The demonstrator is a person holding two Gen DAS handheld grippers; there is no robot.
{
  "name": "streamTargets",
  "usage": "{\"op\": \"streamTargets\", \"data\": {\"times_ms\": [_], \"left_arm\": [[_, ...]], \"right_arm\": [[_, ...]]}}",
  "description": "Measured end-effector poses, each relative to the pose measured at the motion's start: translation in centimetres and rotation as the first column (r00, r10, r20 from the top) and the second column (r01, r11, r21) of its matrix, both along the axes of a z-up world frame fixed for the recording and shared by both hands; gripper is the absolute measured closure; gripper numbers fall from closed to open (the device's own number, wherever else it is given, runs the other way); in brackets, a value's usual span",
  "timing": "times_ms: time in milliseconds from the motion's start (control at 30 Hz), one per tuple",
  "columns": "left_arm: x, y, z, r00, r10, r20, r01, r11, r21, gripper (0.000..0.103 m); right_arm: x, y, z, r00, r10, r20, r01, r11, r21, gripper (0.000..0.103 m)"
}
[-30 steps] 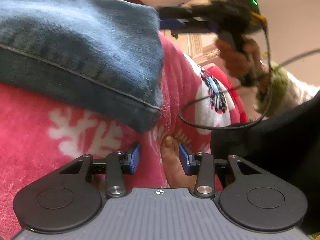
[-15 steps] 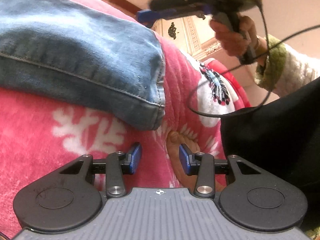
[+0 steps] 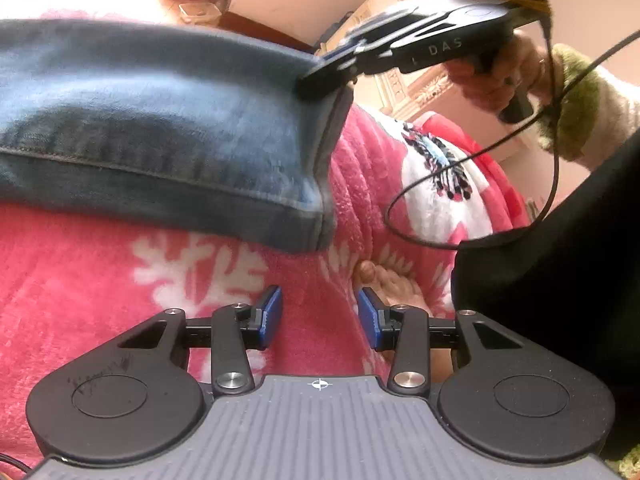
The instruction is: Fold clothes
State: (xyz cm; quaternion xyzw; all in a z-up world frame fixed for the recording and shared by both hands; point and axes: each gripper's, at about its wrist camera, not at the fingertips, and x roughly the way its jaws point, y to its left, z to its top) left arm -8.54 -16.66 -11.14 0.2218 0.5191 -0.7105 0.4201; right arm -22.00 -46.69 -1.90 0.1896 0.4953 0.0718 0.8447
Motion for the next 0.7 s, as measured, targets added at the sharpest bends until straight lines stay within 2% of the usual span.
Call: {"op": "streamTargets", "data": {"times_ms": [167, 233, 333, 433, 533, 633, 700], "left_arm": [[0.1, 0.5, 0.3, 1.0, -0.004, 0.02, 0.004, 1.0, -0.006, 0.062], [0.5, 0.8, 0.5, 1.0, -0.002, 0.031, 0.002, 1.0, -0.014, 0.062], [1.8, 1.1, 1.1, 0.999, 0.013, 0.047, -0.012, 0.999, -0.034, 0.062], [4.0, 0.9, 2.0, 0.998, 0.041, 0.056, -0.038, 0.997, -0.07, 0.061], [6.4, 0.3, 2.8, 0.994, 0.086, 0.069, -0.078, 0.991, -0.105, 0.06], [9.3, 0.1, 3.7, 0.978, 0.174, 0.118, -0.156, 0.977, -0.146, 0.06], [11.2, 0.3, 4.1, 0.959, 0.248, 0.134, -0.227, 0.961, -0.159, 0.06]], "right_arm": [[0.6, 1.6, -0.8, 0.994, -0.003, -0.105, -0.022, 0.972, -0.234, 0.089], [0.6, 1.9, -0.4, 0.992, -0.012, -0.123, -0.022, 0.962, -0.272, 0.084], [-0.1, 1.7, 1.6, 0.996, -0.036, -0.08, 0.009, 0.95, -0.311, 0.084], [-0.1, 2.3, 3.4, 1.0, -0.019, 0.007, 0.02, 0.962, -0.273, 0.084], [1.9, 4.3, 3.3, 0.994, 0.076, 0.08, -0.059, 0.979, -0.196, 0.084], [4.4, 7.0, 0.9, 0.983, 0.168, 0.068, -0.153, 0.971, -0.183, 0.084], [4.8, 8.1, -1.5, 0.975, 0.222, -0.024, -0.223, 0.963, -0.151, 0.084]]}}
